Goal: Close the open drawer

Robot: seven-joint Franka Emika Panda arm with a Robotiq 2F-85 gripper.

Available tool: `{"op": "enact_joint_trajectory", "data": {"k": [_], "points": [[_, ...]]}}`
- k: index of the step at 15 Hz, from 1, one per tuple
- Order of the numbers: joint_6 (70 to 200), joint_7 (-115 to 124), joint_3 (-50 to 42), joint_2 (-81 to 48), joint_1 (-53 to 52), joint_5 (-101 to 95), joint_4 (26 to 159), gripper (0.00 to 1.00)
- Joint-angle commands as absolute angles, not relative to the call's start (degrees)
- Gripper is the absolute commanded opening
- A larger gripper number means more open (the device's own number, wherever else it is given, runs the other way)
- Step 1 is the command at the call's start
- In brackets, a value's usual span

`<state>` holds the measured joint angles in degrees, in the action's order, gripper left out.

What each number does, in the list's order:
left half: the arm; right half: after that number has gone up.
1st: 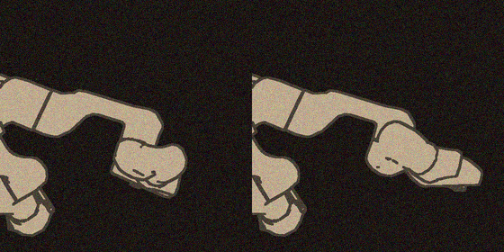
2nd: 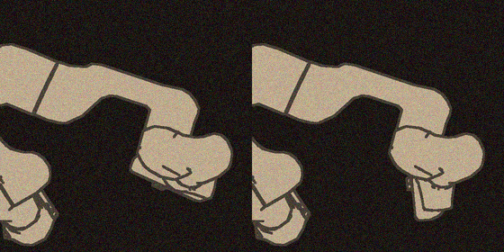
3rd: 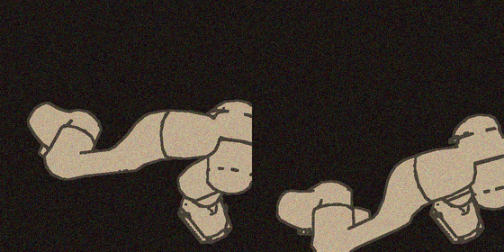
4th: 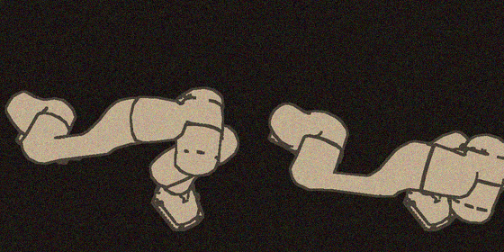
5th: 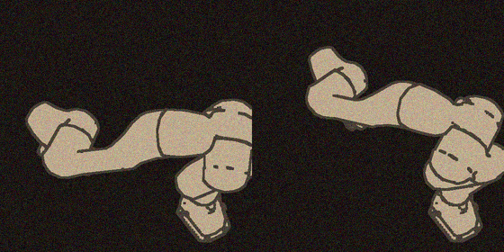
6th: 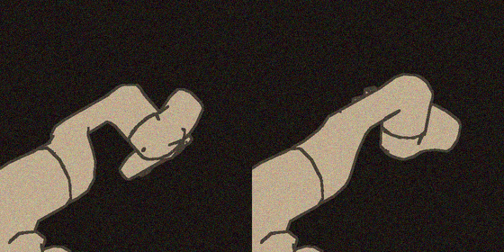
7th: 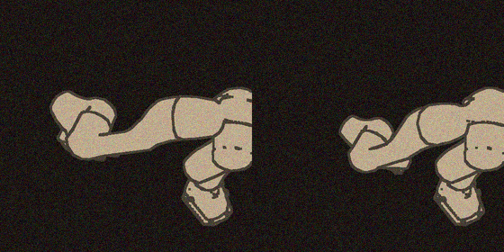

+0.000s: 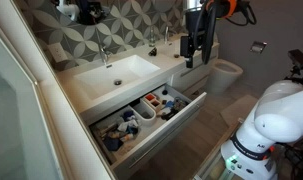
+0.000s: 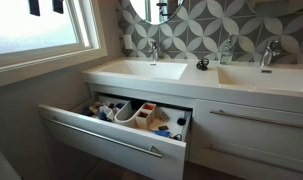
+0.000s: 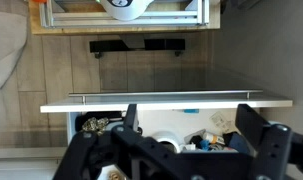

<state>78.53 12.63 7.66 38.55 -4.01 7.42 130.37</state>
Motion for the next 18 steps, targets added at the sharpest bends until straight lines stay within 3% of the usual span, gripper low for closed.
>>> {"op": "enact_joint_trajectory", "data": {"k": [1,7,18], "points": [[78.36,12.36,8.04,38.54,-3.44,7.58,130.20,1.00],[80.25,13.40,9.47,38.29,-3.50,7.03,131.38,1.00],[97.72,17.30,15.93,31.23,-6.54,8.71,143.18,1.00]]}}
